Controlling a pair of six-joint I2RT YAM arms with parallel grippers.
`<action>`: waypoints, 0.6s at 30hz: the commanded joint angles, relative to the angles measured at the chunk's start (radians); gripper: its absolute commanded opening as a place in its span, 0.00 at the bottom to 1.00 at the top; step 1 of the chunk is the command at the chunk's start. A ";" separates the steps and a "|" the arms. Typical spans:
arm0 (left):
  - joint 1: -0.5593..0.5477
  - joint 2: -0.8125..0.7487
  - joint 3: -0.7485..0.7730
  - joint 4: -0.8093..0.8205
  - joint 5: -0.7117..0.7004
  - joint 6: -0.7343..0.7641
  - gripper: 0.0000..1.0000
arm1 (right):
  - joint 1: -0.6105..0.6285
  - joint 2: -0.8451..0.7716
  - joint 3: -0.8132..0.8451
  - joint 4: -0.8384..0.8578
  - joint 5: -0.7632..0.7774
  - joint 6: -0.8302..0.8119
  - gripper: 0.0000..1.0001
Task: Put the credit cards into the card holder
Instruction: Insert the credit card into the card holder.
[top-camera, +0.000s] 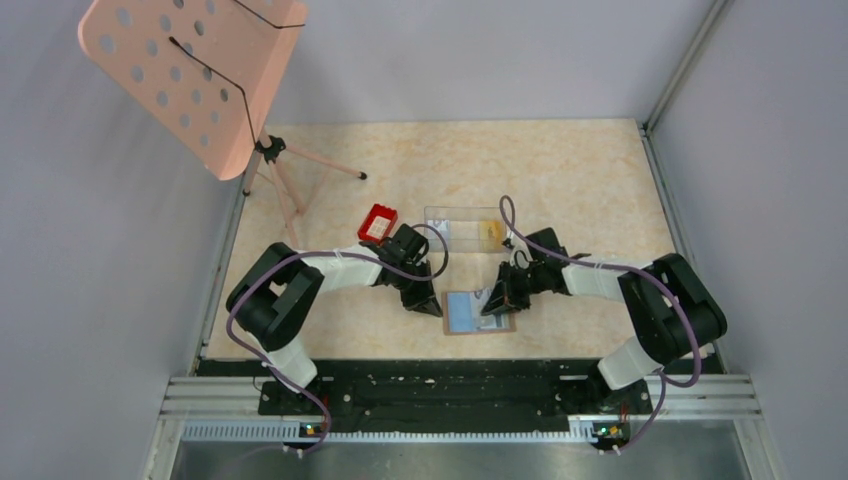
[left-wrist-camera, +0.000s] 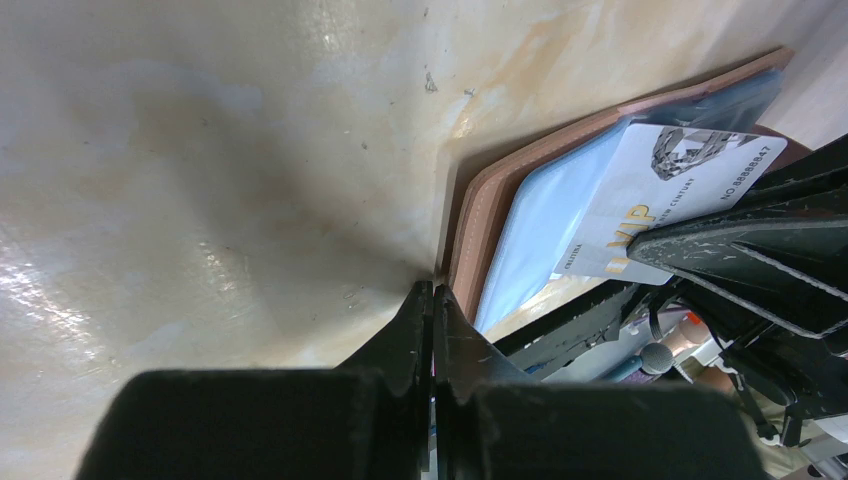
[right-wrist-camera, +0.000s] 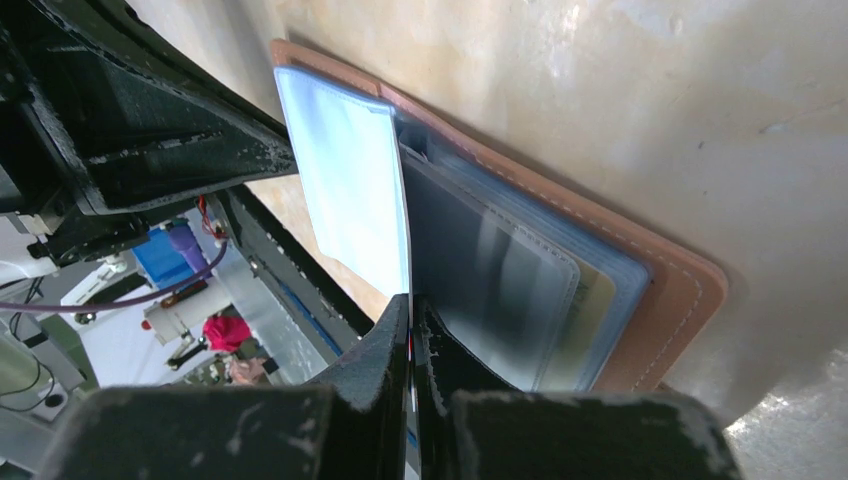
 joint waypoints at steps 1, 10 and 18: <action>-0.010 0.025 -0.026 0.019 -0.053 -0.009 0.00 | 0.013 -0.012 -0.043 0.066 -0.002 0.026 0.00; -0.016 0.037 -0.018 0.036 -0.042 -0.018 0.00 | 0.014 -0.003 -0.088 0.186 -0.052 0.045 0.00; -0.026 0.054 -0.012 0.045 -0.031 -0.028 0.00 | 0.013 0.040 -0.084 0.248 -0.115 0.030 0.00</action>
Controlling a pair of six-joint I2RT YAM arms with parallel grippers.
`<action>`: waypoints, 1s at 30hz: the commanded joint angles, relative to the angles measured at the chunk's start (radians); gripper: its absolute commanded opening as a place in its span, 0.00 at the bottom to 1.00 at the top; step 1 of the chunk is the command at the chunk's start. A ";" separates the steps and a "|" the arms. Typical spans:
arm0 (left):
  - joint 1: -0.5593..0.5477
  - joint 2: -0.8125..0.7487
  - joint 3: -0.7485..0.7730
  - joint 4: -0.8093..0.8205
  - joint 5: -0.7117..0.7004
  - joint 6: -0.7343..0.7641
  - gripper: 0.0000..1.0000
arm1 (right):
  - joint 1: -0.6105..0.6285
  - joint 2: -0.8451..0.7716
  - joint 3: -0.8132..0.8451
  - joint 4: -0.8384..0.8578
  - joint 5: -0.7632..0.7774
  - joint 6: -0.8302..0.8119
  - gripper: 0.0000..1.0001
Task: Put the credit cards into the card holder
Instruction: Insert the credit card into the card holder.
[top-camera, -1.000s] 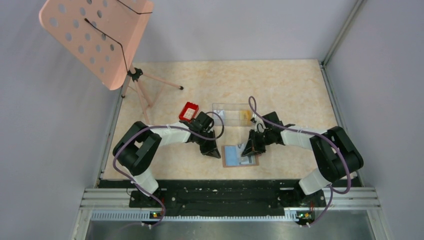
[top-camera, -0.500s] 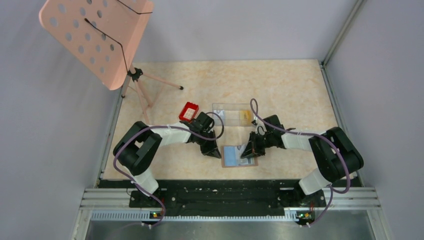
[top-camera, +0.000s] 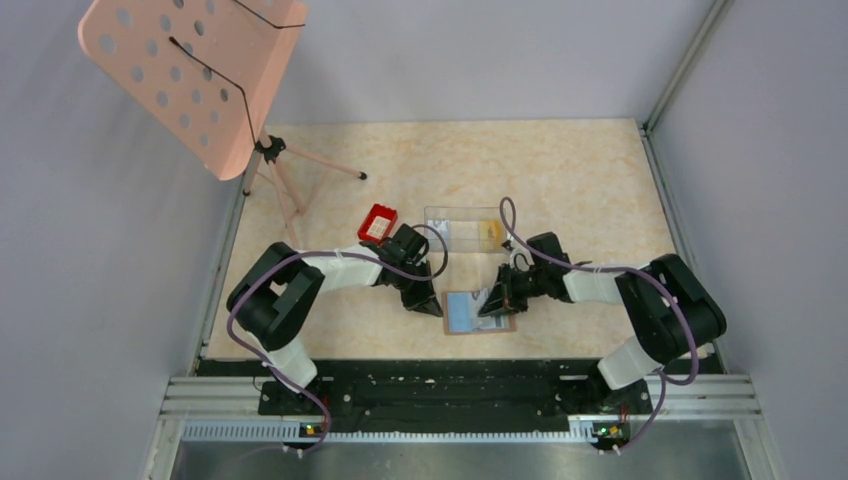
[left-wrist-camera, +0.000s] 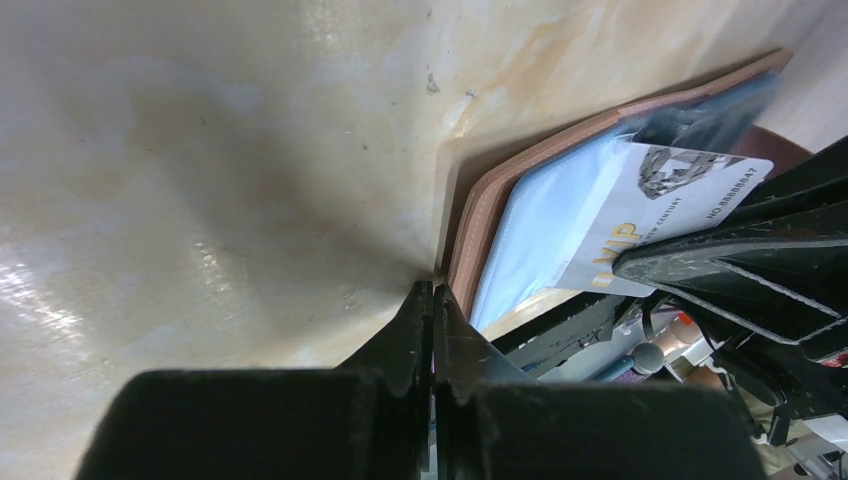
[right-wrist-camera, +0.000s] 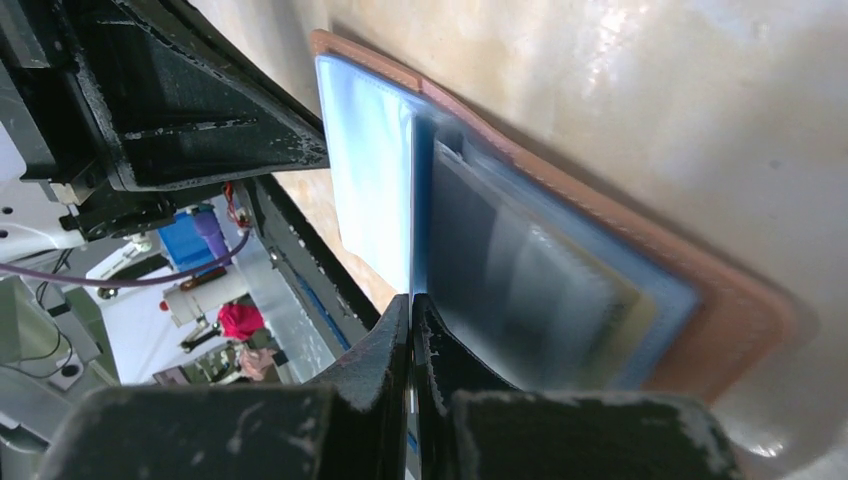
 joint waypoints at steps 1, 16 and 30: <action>-0.026 0.052 -0.009 0.038 -0.036 -0.009 0.00 | 0.016 0.054 -0.002 0.080 -0.048 -0.021 0.00; -0.031 0.055 -0.009 0.033 -0.040 -0.023 0.00 | 0.017 0.088 0.026 0.026 -0.027 -0.065 0.00; -0.036 0.033 -0.009 0.034 -0.054 -0.042 0.00 | 0.073 0.077 0.097 -0.040 0.021 -0.042 0.10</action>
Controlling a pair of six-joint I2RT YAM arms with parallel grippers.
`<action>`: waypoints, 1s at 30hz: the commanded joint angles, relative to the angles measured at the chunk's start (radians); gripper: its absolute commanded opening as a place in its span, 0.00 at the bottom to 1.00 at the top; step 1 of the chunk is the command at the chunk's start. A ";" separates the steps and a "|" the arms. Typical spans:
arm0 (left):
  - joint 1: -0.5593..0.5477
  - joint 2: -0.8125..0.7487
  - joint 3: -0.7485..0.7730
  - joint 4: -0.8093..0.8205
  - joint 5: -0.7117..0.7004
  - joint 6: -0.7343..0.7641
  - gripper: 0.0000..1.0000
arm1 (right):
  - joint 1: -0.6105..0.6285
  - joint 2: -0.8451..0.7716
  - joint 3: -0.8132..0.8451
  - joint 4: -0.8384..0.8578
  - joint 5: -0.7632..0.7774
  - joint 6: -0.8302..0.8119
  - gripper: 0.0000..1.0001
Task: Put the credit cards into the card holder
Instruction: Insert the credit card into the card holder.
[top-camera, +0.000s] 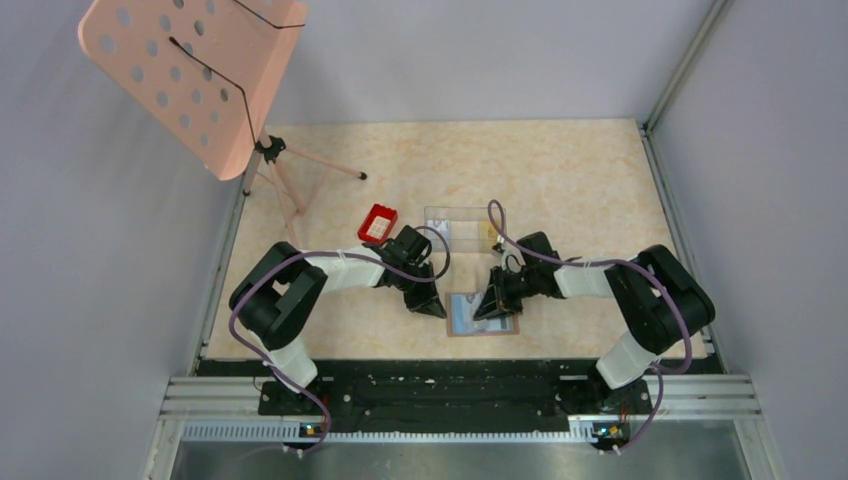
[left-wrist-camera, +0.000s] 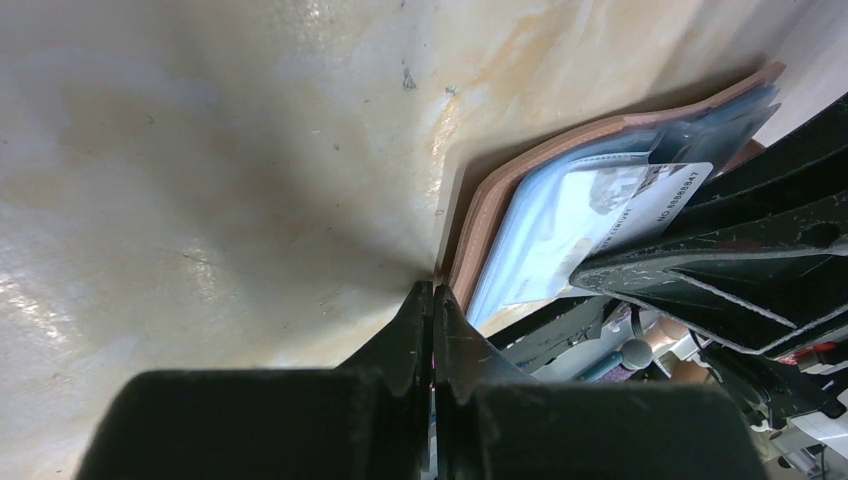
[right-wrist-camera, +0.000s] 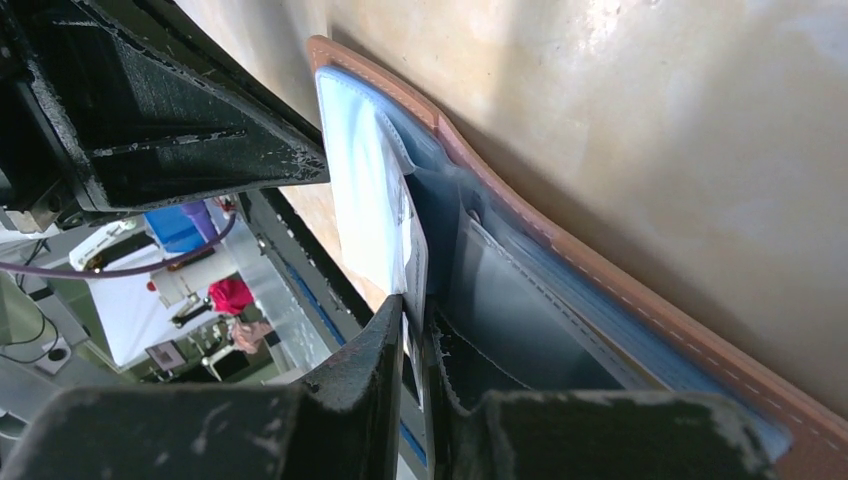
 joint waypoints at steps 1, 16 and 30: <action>-0.020 0.019 -0.009 0.010 -0.069 -0.009 0.00 | 0.036 -0.001 0.058 -0.041 0.037 -0.016 0.11; -0.020 0.011 -0.001 -0.003 -0.087 -0.015 0.00 | 0.074 -0.094 0.215 -0.414 0.232 -0.096 0.38; -0.020 0.022 0.023 -0.014 -0.073 -0.008 0.00 | 0.091 -0.108 0.255 -0.525 0.342 -0.178 0.58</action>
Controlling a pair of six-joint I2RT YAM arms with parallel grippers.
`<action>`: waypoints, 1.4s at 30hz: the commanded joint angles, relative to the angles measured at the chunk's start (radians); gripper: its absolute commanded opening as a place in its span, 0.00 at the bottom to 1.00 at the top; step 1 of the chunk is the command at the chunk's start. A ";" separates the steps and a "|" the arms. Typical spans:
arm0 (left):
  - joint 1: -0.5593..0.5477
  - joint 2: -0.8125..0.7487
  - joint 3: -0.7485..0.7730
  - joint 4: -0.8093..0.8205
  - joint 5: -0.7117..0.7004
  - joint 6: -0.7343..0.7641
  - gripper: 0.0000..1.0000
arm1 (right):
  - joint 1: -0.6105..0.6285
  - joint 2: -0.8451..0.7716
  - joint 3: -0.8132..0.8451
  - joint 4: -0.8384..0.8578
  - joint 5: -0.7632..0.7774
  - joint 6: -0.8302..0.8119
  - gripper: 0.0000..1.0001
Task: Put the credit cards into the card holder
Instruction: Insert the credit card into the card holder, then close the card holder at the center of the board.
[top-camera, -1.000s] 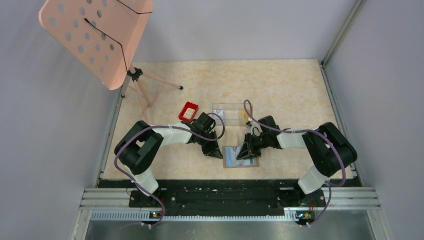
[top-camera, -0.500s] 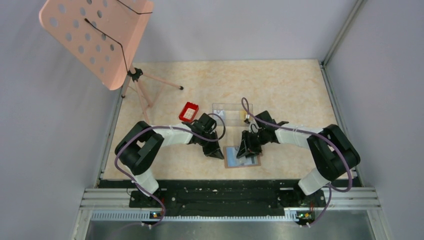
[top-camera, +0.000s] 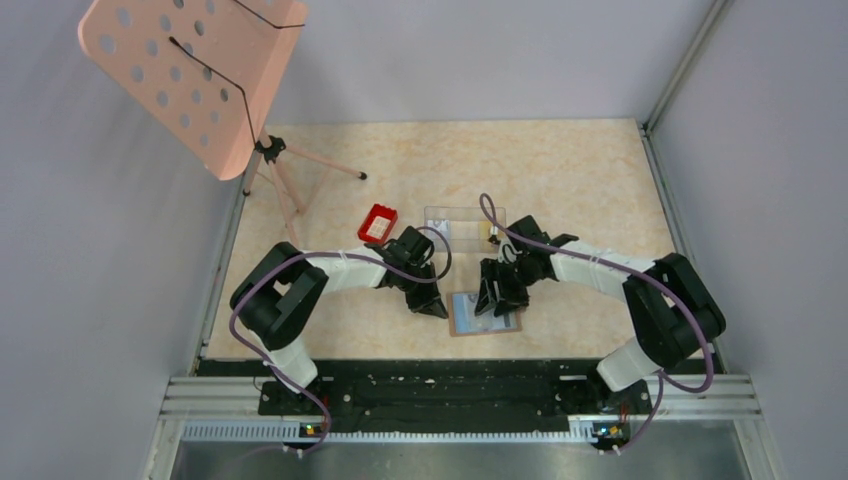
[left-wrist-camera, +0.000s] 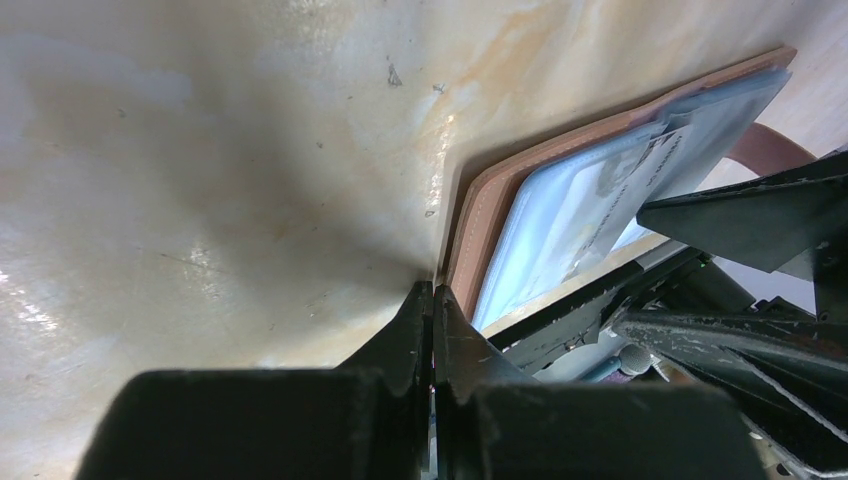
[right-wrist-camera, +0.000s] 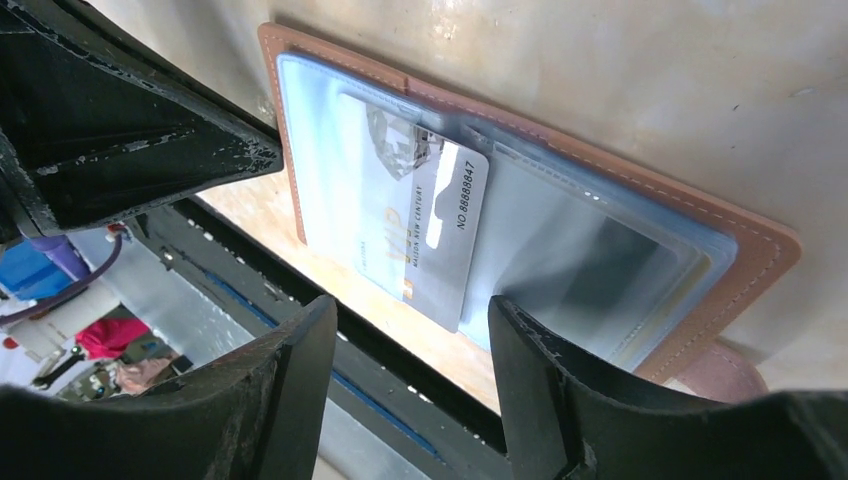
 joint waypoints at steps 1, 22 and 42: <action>-0.006 0.022 0.016 -0.010 -0.054 0.013 0.00 | 0.018 -0.028 0.026 -0.019 0.050 -0.047 0.56; -0.018 0.012 0.062 -0.081 -0.086 0.054 0.01 | 0.100 0.106 0.097 0.135 -0.101 0.031 0.23; 0.036 -0.038 -0.082 0.205 0.118 0.038 0.55 | 0.013 -0.037 -0.030 0.043 0.051 -0.073 0.01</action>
